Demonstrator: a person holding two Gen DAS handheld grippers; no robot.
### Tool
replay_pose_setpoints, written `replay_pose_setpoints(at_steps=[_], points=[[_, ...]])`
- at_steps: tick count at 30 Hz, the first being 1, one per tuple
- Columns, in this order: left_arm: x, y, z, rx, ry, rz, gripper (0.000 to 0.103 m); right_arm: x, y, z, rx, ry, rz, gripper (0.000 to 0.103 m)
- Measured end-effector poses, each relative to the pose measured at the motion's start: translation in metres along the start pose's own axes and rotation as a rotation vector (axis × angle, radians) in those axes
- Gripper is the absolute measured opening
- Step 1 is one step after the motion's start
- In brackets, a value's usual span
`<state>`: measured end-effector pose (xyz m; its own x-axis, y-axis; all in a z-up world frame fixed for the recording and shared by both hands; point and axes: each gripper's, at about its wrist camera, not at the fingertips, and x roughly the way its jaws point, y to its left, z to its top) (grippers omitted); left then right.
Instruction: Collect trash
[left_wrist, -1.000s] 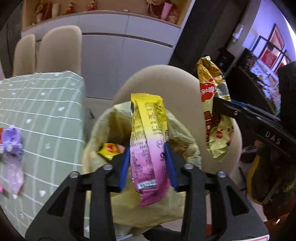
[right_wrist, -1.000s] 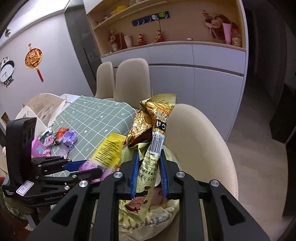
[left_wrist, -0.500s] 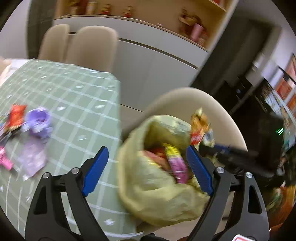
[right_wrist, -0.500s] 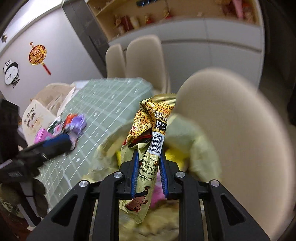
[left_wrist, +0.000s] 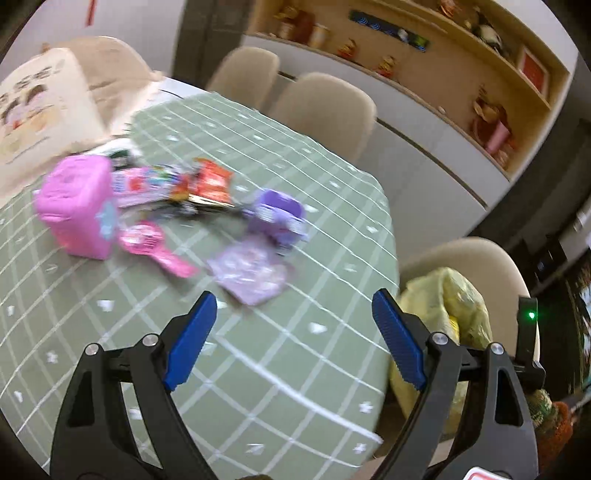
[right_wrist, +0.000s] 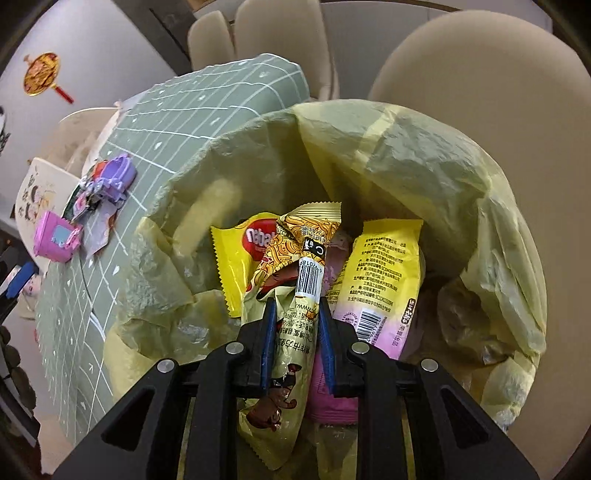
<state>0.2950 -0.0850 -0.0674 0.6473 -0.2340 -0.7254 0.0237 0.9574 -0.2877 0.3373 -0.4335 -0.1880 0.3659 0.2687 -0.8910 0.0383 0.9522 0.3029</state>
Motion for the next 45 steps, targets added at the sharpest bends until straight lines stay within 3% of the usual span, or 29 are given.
replay_pose_setpoints(at_steps=[4,8,17,19,23,26,32,38,41,45], points=[[-0.012,0.030,0.001,-0.036,-0.017,0.033,0.082,-0.010,0.000,-0.004,0.018,-0.043,-0.025,0.024],[-0.020,0.056,-0.001,-0.057,-0.012,0.046,0.082,-0.020,0.002,-0.009,0.031,-0.093,-0.043,0.049],[-0.032,0.103,-0.006,-0.066,-0.008,0.023,0.082,-0.059,0.028,-0.015,0.032,-0.198,-0.190,0.051],[-0.036,0.119,-0.006,-0.076,-0.013,0.001,0.088,-0.075,0.046,-0.014,0.009,-0.242,-0.195,0.051],[-0.038,0.144,-0.010,-0.077,-0.024,-0.076,0.089,-0.098,0.092,-0.014,-0.063,-0.289,-0.162,0.051],[-0.031,0.151,-0.015,-0.073,0.026,-0.112,0.089,-0.101,0.129,-0.013,-0.094,-0.290,-0.094,0.051],[-0.008,0.144,-0.019,-0.074,0.072,-0.121,0.089,-0.092,0.175,-0.007,-0.189,-0.288,0.020,0.052],[0.023,0.115,-0.013,-0.044,0.092,-0.106,0.086,-0.070,0.168,0.022,-0.206,-0.254,0.102,0.052],[0.035,0.103,-0.009,-0.026,0.086,-0.064,0.086,-0.057,0.159,0.036,-0.227,-0.246,0.081,0.052],[0.046,0.108,0.006,-0.182,0.040,-0.004,0.083,-0.051,0.147,0.052,-0.237,-0.265,0.059,0.052]])
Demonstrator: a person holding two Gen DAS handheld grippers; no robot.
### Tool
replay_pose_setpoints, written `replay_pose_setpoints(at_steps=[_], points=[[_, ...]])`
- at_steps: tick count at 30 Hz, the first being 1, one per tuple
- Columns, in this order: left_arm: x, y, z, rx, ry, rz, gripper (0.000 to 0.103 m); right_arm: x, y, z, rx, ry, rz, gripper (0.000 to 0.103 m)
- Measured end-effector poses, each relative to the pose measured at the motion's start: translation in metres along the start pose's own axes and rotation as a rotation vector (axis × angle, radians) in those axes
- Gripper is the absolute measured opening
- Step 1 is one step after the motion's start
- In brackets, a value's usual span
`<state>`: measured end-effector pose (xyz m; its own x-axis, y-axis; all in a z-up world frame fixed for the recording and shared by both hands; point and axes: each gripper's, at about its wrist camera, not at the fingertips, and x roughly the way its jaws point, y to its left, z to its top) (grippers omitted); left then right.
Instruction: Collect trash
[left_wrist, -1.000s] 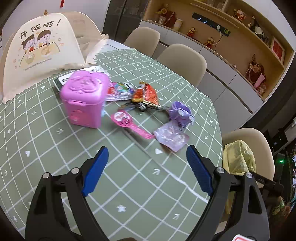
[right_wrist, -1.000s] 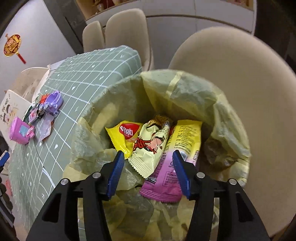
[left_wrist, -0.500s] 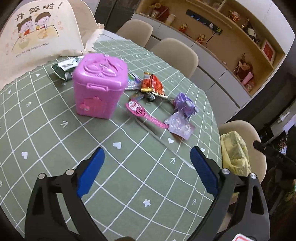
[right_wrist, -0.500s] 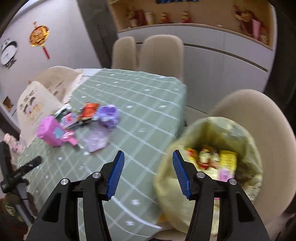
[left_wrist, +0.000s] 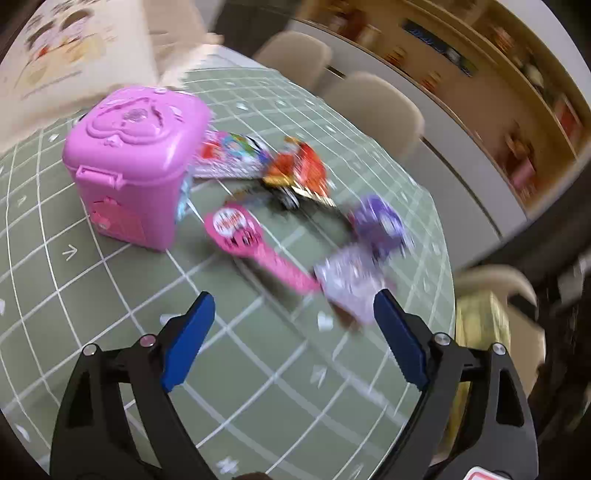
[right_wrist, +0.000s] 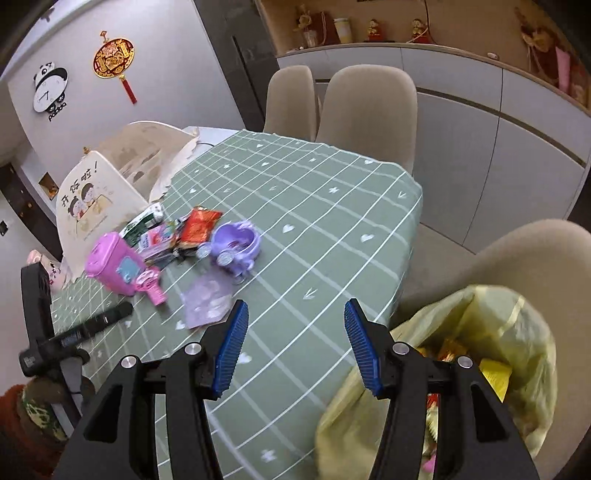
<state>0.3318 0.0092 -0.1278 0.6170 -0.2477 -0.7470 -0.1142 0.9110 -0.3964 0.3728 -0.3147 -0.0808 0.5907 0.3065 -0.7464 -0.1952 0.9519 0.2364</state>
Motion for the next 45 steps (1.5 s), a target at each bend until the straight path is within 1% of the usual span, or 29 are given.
replay_pose_setpoints(at_steps=[2,3,4,6,8,10,12,14,16,17,18,20,22,24,26,30,34,39,41,43,45], points=[[0.007,0.000,0.008,-0.037,-0.036,0.063,0.082,0.005,-0.004,0.004,0.000,0.003,-0.028,0.052],[0.013,0.001,0.013,-0.075,-0.050,0.099,0.080,0.009,-0.005,0.005,-0.005,0.018,-0.015,0.052],[0.018,0.001,0.016,-0.097,-0.052,0.113,0.076,0.011,-0.005,0.006,-0.011,0.028,0.005,0.051],[0.031,0.004,0.022,-0.151,-0.056,0.160,0.073,0.015,-0.006,0.005,-0.026,0.034,0.025,0.050],[0.040,0.007,0.025,-0.190,-0.058,0.182,0.072,0.018,-0.010,0.004,-0.023,0.043,0.032,0.050],[0.051,0.009,0.028,-0.218,-0.041,0.196,0.072,0.021,-0.016,0.002,-0.014,0.041,0.034,0.050],[0.054,0.007,0.029,-0.201,-0.042,0.228,0.072,0.025,-0.022,0.002,0.000,0.043,0.056,0.050],[0.056,0.004,0.031,-0.182,-0.045,0.254,0.070,0.032,-0.025,0.002,0.009,0.073,0.076,0.050],[0.059,0.005,0.034,-0.181,-0.033,0.285,0.060,0.039,-0.022,0.001,-0.002,0.104,0.094,0.050],[0.059,0.006,0.034,-0.178,-0.028,0.294,0.057,0.043,-0.016,0.000,-0.025,0.124,0.102,0.050],[0.059,0.006,0.034,-0.165,-0.021,0.308,0.052,0.047,-0.009,-0.001,-0.053,0.132,0.104,0.050],[0.059,0.007,0.034,-0.136,-0.008,0.328,0.044,0.052,0.005,-0.002,-0.095,0.139,0.112,0.050],[0.054,0.009,0.030,-0.107,0.003,0.311,0.043,0.059,0.019,-0.003,-0.123,0.158,0.141,0.050],[0.047,0.011,0.025,-0.096,0.011,0.299,0.042,0.068,0.035,-0.004,-0.144,0.180,0.170,0.050],[0.035,0.017,0.018,-0.090,0.028,0.272,0.041,0.082,0.052,-0.006,-0.154,0.213,0.193,0.050],[0.009,0.028,0.000,-0.062,0.076,0.232,0.041,0.109,0.079,-0.011,-0.170,0.263,0.209,0.050],[-0.021,0.044,-0.021,-0.063,0.094,0.218,0.041,0.128,0.096,-0.011,-0.186,0.257,0.175,0.050],[-0.043,0.062,-0.035,-0.083,0.083,0.213,0.041,0.147,0.108,-0.006,-0.160,0.248,0.143,0.050],[-0.048,0.067,-0.037,-0.094,0.080,0.217,0.041,0.151,0.114,-0.004,-0.160,0.247,0.148,0.050],[-0.052,0.071,-0.039,-0.106,0.076,0.214,0.043,0.154,0.117,-0.003,-0.152,0.251,0.166,0.050],[-0.054,0.073,-0.041,-0.112,0.072,0.205,0.044,0.156,0.121,-0.003,-0.152,0.245,0.164,0.051]])
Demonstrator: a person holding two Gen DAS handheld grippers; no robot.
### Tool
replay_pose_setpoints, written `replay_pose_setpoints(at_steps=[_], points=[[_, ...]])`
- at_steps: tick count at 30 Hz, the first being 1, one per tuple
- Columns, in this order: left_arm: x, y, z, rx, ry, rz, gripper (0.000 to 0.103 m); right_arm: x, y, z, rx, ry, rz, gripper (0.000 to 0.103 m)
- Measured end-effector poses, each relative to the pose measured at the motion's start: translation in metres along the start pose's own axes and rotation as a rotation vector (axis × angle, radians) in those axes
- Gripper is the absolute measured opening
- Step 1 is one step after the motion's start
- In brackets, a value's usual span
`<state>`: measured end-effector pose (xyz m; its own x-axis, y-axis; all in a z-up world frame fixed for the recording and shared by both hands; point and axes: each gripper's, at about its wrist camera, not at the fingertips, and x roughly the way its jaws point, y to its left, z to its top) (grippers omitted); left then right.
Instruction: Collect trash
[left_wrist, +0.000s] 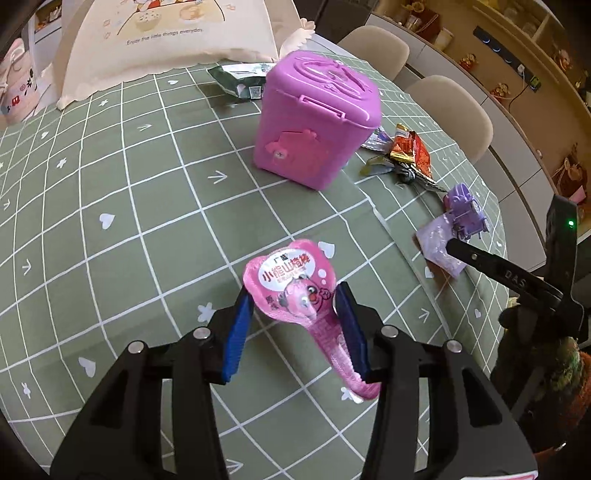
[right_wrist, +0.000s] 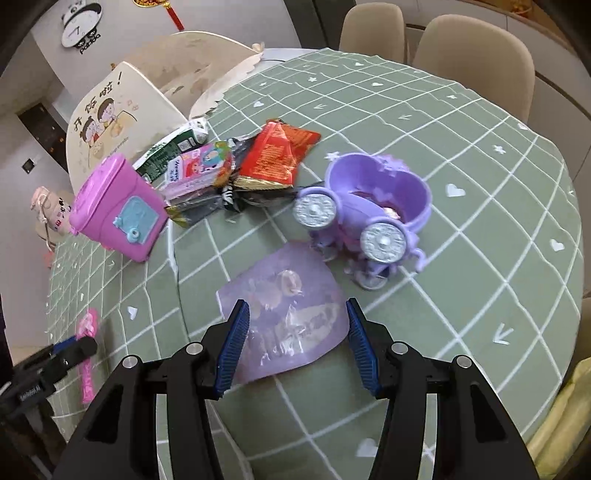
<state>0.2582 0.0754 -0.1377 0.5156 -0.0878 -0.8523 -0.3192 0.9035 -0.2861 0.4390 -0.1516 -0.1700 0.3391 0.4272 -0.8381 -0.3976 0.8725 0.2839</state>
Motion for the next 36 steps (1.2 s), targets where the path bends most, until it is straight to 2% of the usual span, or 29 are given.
replay_pose_setpoints(at_steps=[2,6,10,13,16,19,26,30,32,36], points=[[-0.001,0.001,0.000,-0.001,-0.003,-0.007,0.045,0.001,0.000,0.001,0.008,0.006,0.016,0.055],[-0.004,0.000,0.000,0.005,-0.009,-0.019,0.047,0.001,-0.005,0.005,0.022,0.031,0.059,0.056],[-0.005,0.003,0.000,-0.014,-0.019,-0.023,0.049,0.001,0.000,0.003,-0.058,0.045,0.050,0.055],[-0.008,0.007,-0.003,-0.040,-0.031,-0.022,0.050,-0.001,0.009,-0.004,-0.156,0.024,-0.042,0.038],[-0.013,0.011,-0.005,-0.060,-0.046,-0.031,0.055,-0.004,0.006,-0.009,-0.164,0.027,-0.035,0.014],[-0.015,0.010,-0.008,-0.039,-0.042,-0.035,0.059,-0.014,0.006,-0.012,-0.177,0.000,-0.033,0.005],[-0.011,0.010,-0.012,-0.044,-0.022,-0.010,0.059,-0.062,0.003,-0.006,-0.153,-0.092,0.002,0.004],[-0.002,0.000,-0.006,-0.006,-0.016,0.013,0.059,-0.071,-0.002,-0.009,-0.140,-0.098,-0.017,0.004],[0.005,-0.008,-0.005,0.034,-0.005,0.044,0.059,-0.070,-0.004,-0.014,-0.140,-0.090,-0.031,0.004],[0.022,-0.019,-0.004,0.107,0.021,0.152,0.059,-0.074,-0.010,-0.021,-0.127,-0.086,-0.035,0.004]])
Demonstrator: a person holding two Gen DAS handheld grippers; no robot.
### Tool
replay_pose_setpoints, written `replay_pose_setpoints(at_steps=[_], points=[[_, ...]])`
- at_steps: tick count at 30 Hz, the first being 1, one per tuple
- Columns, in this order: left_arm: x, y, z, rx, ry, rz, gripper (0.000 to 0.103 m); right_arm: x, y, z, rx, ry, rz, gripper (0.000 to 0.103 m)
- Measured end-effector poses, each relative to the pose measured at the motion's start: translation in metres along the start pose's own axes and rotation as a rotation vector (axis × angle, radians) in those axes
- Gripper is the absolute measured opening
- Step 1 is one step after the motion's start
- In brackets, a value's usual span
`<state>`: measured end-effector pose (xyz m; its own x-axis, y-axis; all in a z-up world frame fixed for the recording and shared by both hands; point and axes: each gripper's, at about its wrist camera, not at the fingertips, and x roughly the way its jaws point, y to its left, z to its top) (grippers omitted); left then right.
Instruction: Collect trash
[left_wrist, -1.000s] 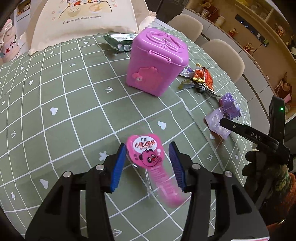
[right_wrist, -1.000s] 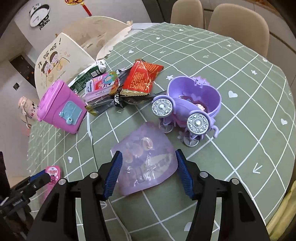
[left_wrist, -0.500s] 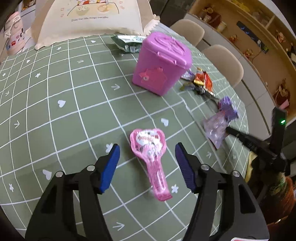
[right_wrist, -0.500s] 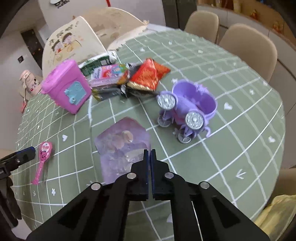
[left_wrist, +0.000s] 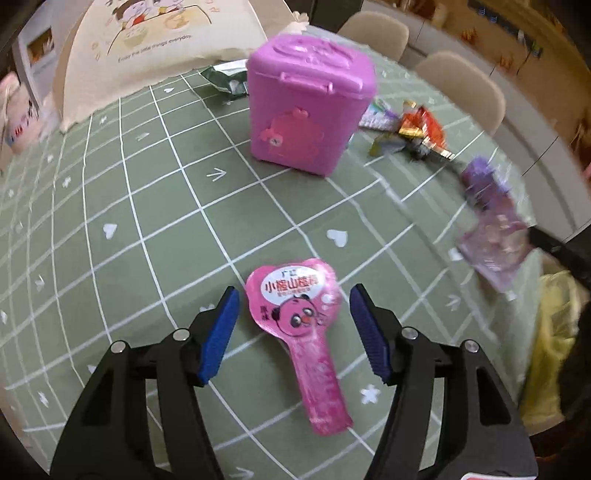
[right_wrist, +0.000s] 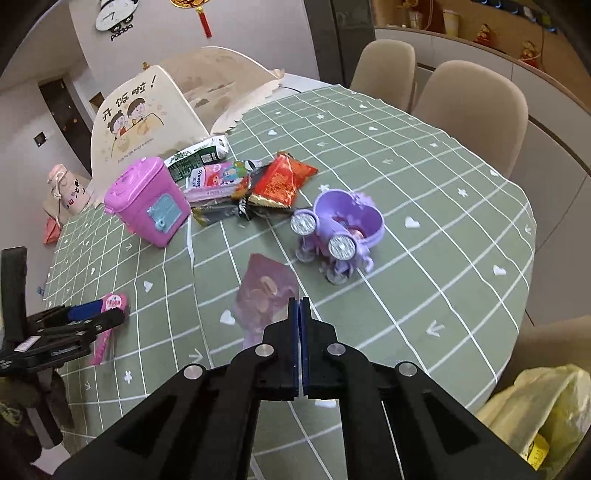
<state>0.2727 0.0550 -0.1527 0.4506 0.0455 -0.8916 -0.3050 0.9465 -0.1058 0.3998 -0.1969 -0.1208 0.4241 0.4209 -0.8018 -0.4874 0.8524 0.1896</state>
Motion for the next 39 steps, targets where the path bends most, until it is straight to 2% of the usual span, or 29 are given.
replay_pose_setpoints(at_steps=[4,5,6,9,15,20,23,24,28,33,37,39], points=[[0.003,0.003,0.002,-0.020,0.015,-0.004,0.058,-0.006,-0.001,-0.003,0.007,-0.010,0.000,0.004],[0.003,0.004,0.003,-0.023,0.020,-0.016,0.055,-0.007,0.001,-0.004,0.010,-0.012,0.003,0.004],[0.002,0.005,0.003,-0.025,0.027,-0.031,0.047,-0.008,0.002,-0.004,0.013,-0.015,0.004,0.004],[-0.003,0.006,0.004,-0.021,0.043,-0.083,0.046,-0.014,0.008,-0.005,0.021,-0.031,0.001,0.004],[-0.039,0.004,0.011,0.066,-0.033,-0.150,0.046,-0.037,0.027,-0.004,0.032,-0.086,-0.029,0.004],[-0.074,-0.001,0.028,0.161,-0.119,-0.204,0.046,-0.071,0.048,-0.008,0.050,-0.145,-0.106,0.004],[-0.086,-0.012,0.039,0.205,-0.143,-0.289,0.046,-0.092,0.055,-0.014,0.057,-0.160,-0.172,0.004],[-0.090,-0.019,0.044,0.235,-0.149,-0.336,0.046,-0.100,0.058,-0.017,0.059,-0.164,-0.205,0.004],[-0.098,-0.052,0.047,0.331,-0.172,-0.433,0.046,-0.140,0.054,-0.031,0.101,-0.199,-0.326,0.004],[-0.109,-0.098,0.035,0.402,-0.166,-0.514,0.046,-0.187,0.029,-0.056,0.174,-0.245,-0.396,0.004],[-0.117,-0.146,0.021,0.462,-0.168,-0.549,0.046,-0.220,-0.008,-0.078,0.222,-0.276,-0.430,0.004],[-0.115,-0.174,0.015,0.469,-0.135,-0.594,0.046,-0.237,-0.033,-0.092,0.251,-0.286,-0.445,0.004]])
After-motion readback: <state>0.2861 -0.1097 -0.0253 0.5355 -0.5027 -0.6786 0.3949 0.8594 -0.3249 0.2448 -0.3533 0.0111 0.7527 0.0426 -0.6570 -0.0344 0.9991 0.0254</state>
